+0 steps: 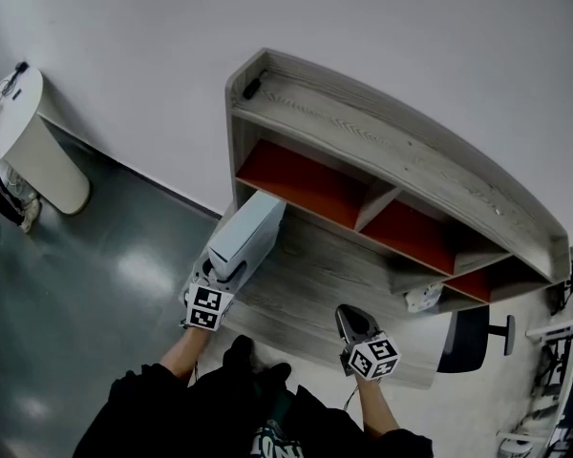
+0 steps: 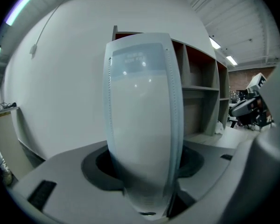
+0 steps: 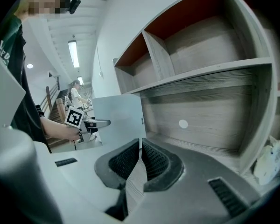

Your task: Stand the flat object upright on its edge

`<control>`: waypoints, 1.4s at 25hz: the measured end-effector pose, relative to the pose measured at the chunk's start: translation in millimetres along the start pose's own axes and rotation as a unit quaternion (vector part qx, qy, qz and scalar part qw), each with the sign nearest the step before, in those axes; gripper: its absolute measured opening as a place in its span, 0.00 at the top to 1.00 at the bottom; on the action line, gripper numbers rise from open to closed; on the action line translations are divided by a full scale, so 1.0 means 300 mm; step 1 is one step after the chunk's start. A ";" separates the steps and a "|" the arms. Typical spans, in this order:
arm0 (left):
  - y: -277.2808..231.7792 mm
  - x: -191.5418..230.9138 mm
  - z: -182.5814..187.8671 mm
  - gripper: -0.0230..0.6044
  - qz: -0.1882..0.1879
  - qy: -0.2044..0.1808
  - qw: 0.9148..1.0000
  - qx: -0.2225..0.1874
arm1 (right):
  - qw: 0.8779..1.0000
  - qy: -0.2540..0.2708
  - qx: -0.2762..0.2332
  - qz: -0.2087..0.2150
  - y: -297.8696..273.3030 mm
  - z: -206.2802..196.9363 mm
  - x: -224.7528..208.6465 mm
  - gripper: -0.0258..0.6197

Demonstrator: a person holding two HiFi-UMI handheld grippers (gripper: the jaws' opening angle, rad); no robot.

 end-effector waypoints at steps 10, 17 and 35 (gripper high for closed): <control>-0.029 0.084 0.003 0.53 0.087 0.040 0.995 -0.018 | 1.000 0.001 0.011 -0.004 -0.005 -0.008 0.006 0.89; -0.076 0.094 0.011 0.53 0.104 0.032 0.994 -0.021 | 1.000 -0.001 0.016 -0.013 0.002 -0.012 0.003 0.89; -0.211 0.109 0.021 0.51 0.116 0.038 0.992 -0.034 | 0.998 -0.023 0.018 -0.056 0.085 -0.045 -0.036 0.89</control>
Point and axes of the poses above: the fingertips, and each gripper's own axes: y backward along the fingers, x to its left, z out of its top, the point moved 4 cm from there along y, backward along the fingers, and after that the axes turned 5 degrees about y, right-handed, at the moved point
